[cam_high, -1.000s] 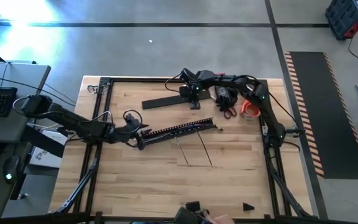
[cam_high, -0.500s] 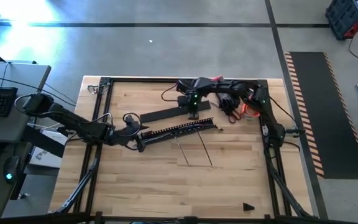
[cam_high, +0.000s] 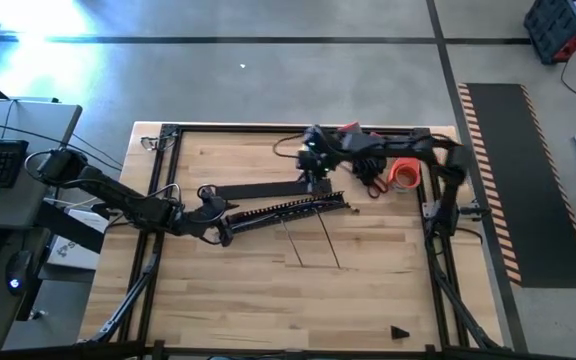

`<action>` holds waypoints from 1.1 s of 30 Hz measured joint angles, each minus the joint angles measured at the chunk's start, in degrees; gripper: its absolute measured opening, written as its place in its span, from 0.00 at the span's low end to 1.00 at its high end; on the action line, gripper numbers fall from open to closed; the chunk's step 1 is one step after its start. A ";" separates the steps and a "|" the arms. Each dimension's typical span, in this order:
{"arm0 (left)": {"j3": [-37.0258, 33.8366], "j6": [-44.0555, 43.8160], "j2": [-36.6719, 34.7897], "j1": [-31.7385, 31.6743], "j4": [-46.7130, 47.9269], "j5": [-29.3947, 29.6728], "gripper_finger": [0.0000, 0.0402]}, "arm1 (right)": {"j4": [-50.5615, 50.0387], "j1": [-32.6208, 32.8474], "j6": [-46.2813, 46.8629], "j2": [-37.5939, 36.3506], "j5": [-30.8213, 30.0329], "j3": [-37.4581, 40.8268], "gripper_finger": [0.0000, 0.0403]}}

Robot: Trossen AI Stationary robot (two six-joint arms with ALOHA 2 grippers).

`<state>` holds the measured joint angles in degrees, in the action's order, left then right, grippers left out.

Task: Ziptie cables
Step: Close the black cable duct

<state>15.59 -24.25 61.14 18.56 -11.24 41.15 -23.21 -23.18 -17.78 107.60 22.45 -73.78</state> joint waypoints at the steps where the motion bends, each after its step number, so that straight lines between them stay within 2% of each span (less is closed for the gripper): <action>1: 0.00 0.73 0.00 -0.14 0.06 0.11 0.25 | 4.10 0.00 0.93 -2.14 -0.27 3.85 0.04; 6: 0.00 3.83 0.00 -2.80 -0.11 1.85 0.25 | 23.19 0.84 2.82 -6.16 0.24 19.17 0.05; 9: 0.00 3.94 0.00 -5.31 -0.14 0.22 0.25 | 30.85 1.89 3.98 -5.73 -7.22 22.64 0.10; 11: 0.00 3.90 0.06 -6.65 -0.22 -2.03 0.25 | 30.17 2.40 2.88 -4.89 -12.64 23.33 0.14; 12: 0.00 3.64 0.31 -7.17 -0.28 -3.08 0.25 | 29.08 2.64 2.08 -4.65 -13.11 23.43 0.16; 17: 0.00 2.81 2.05 -8.34 -2.14 -6.22 0.25 | 25.28 5.86 -2.59 -4.84 -8.53 23.23 0.24; 20: 0.00 1.82 3.75 -8.28 -4.05 -7.51 0.25 | 22.07 8.71 -6.04 -4.73 -7.99 23.39 0.27; 27: 0.00 1.87 7.55 -8.28 -9.06 -10.66 0.25 | 30.79 10.70 -4.22 -5.06 -10.40 23.33 0.33; 33: 0.00 1.87 8.48 -8.28 -9.47 -11.08 0.25 | 36.53 5.20 -4.51 -4.87 -8.57 23.30 0.54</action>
<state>15.59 -22.39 69.63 10.28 -20.72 30.06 13.32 -17.98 -22.29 102.74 13.87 -50.48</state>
